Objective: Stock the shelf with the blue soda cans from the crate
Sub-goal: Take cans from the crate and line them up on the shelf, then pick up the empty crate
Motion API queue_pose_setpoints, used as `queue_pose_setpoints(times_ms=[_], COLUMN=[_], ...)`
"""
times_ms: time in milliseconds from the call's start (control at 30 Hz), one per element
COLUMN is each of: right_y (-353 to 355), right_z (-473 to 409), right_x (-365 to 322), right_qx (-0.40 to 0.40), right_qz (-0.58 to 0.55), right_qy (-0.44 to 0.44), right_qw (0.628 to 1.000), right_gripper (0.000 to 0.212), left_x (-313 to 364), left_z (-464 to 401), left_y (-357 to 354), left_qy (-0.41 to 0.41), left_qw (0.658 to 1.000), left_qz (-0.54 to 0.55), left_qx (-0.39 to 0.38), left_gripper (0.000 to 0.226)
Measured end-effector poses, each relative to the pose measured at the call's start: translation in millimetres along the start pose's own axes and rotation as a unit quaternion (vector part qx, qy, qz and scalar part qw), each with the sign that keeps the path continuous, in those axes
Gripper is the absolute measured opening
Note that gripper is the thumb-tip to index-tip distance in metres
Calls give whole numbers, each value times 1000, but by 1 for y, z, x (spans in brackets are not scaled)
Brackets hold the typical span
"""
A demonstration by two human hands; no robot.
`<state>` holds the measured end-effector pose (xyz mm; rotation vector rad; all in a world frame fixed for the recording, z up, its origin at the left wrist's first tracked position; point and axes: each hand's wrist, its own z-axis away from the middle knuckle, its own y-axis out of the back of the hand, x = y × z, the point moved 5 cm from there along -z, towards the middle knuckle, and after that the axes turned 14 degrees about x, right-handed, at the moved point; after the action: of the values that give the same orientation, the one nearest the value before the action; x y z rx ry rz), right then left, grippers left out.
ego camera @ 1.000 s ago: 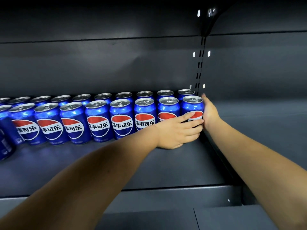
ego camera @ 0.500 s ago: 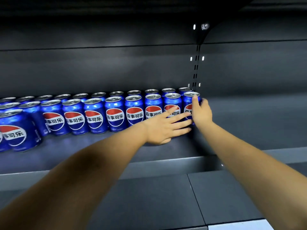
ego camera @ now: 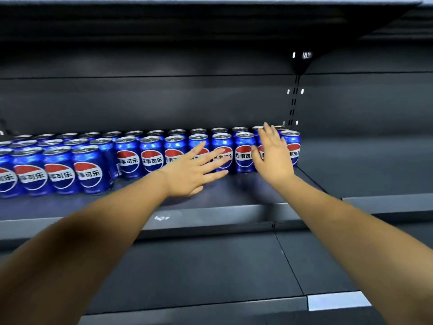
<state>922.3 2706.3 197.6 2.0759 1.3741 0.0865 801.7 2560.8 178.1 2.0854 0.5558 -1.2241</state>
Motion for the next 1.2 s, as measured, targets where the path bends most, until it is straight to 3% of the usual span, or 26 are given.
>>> queue_pose_setpoints(times_ms=[200, 333, 633, 867, 1200], right_y=[9, 17, 17, 41, 58], right_z=[36, 54, 87, 119, 199], right_x=[-72, -117, -218, -224, -220], right_qx=[-36, -48, -83, -104, -203], right_qz=[41, 39, -36, -52, -60], right_qy=[114, 130, 134, 168, 234], right_qw=[992, 990, 987, 979, 949], right_gripper=[52, 52, 54, 52, 51], left_x=[-21, -28, -21, 3, 97], left_z=[46, 88, 203, 204, 213], left_y=[45, 73, 149, 207, 251], left_qy=[45, 75, 184, 242, 310], left_qw=[999, 996, 966, 941, 884], left_qz=[-10, 9, -2, -10, 52], left_qx=[-8, -44, -181, -235, -346], left_gripper=[67, 50, 59, 60, 57])
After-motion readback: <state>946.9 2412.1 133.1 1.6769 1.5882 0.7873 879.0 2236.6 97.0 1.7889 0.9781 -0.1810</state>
